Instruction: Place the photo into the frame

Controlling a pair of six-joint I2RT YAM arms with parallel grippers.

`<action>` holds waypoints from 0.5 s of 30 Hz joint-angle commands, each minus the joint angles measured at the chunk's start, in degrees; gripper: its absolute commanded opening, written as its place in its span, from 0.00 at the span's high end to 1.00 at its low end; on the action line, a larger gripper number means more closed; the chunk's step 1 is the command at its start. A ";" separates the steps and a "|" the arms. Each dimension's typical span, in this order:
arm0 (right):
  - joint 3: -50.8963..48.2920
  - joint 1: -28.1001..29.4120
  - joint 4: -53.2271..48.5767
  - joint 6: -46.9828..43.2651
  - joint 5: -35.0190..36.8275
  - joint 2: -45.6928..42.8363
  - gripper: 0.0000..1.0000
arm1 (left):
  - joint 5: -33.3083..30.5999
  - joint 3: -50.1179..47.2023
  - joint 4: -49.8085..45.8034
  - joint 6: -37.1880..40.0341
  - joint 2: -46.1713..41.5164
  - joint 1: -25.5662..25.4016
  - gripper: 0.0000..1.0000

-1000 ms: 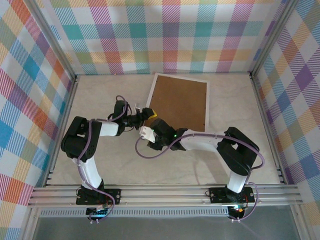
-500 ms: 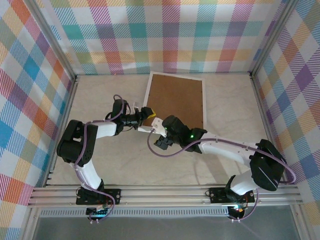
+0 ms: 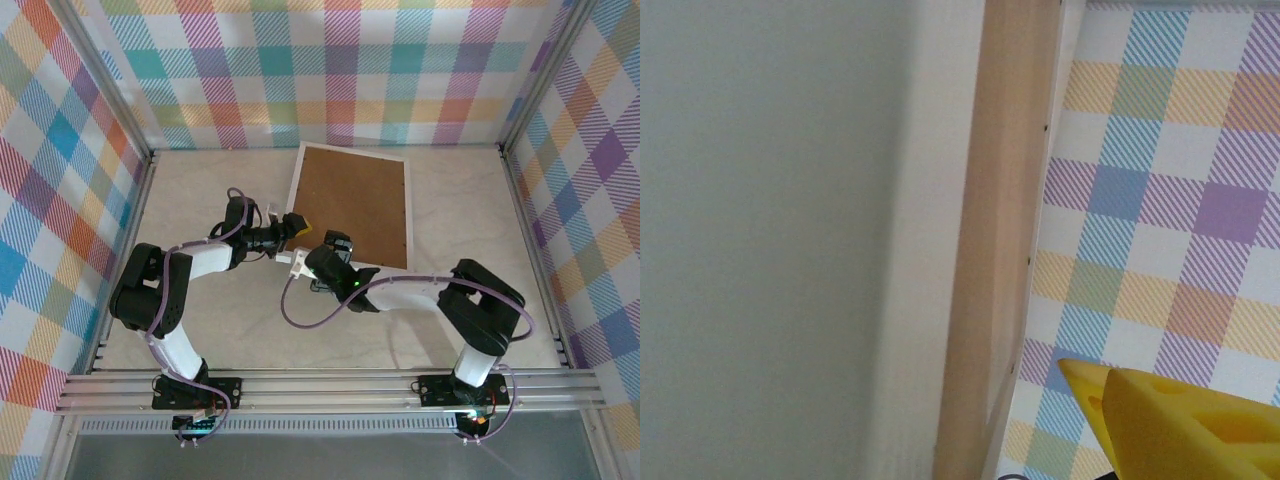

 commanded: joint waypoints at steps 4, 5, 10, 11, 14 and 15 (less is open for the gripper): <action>-1.77 1.01 26.19 -18.04 10.36 6.84 0.00 | 2.17 1.22 1.58 -0.55 -1.71 -0.80 0.50; -1.75 1.13 28.71 -19.74 10.55 7.84 0.01 | 2.30 1.27 1.68 -0.64 -1.59 -0.80 0.50; -2.18 1.66 32.86 -23.23 10.68 9.39 0.23 | 2.88 1.08 2.27 -0.90 -1.27 -0.80 0.49; -2.47 1.74 33.13 -23.19 10.60 9.37 0.33 | 2.94 1.04 2.46 -1.00 -1.27 -0.80 0.49; -2.97 1.84 33.14 -23.08 10.75 9.40 0.55 | 2.98 0.93 3.37 -1.62 -1.13 -0.75 0.46; -3.22 1.80 33.20 -23.11 10.80 9.47 0.59 | 2.98 0.84 3.71 -1.85 -1.11 -0.74 0.45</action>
